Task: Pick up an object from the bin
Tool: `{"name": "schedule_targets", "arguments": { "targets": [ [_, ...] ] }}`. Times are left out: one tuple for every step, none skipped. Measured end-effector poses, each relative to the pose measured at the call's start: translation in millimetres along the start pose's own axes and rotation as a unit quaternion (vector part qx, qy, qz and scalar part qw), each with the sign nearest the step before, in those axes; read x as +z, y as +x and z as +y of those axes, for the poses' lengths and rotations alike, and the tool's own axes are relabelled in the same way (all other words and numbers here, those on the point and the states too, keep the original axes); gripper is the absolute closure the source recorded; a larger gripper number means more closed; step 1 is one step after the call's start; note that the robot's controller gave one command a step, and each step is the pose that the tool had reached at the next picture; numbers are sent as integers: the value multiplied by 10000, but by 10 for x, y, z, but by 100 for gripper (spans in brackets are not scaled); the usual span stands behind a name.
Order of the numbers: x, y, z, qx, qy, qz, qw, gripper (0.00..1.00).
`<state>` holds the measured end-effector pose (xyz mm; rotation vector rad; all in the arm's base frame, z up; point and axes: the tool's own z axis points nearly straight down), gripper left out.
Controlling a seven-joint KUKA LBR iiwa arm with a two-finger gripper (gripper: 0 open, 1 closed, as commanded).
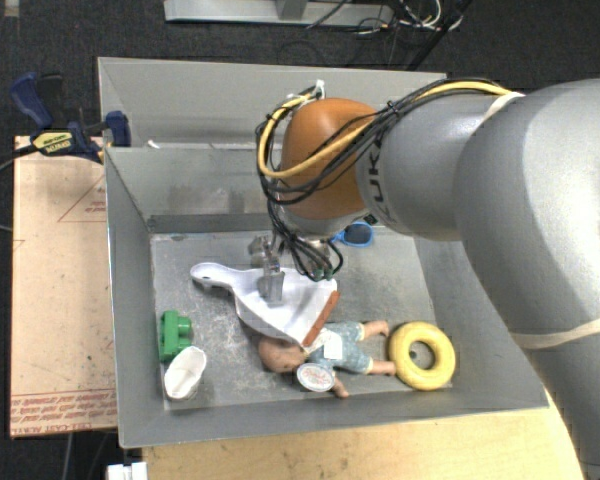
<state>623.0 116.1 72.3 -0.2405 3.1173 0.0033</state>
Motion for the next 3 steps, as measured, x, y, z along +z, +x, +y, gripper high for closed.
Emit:
{"name": "schedule_targets", "arguments": {
  "targets": [
    [-489,43,-32,-98,-6,-15,10000,100],
    [-489,43,-32,-97,-6,-15,10000,100],
    [-1342,103,-6,42,-13,-34,10000,100]
  ]
}}
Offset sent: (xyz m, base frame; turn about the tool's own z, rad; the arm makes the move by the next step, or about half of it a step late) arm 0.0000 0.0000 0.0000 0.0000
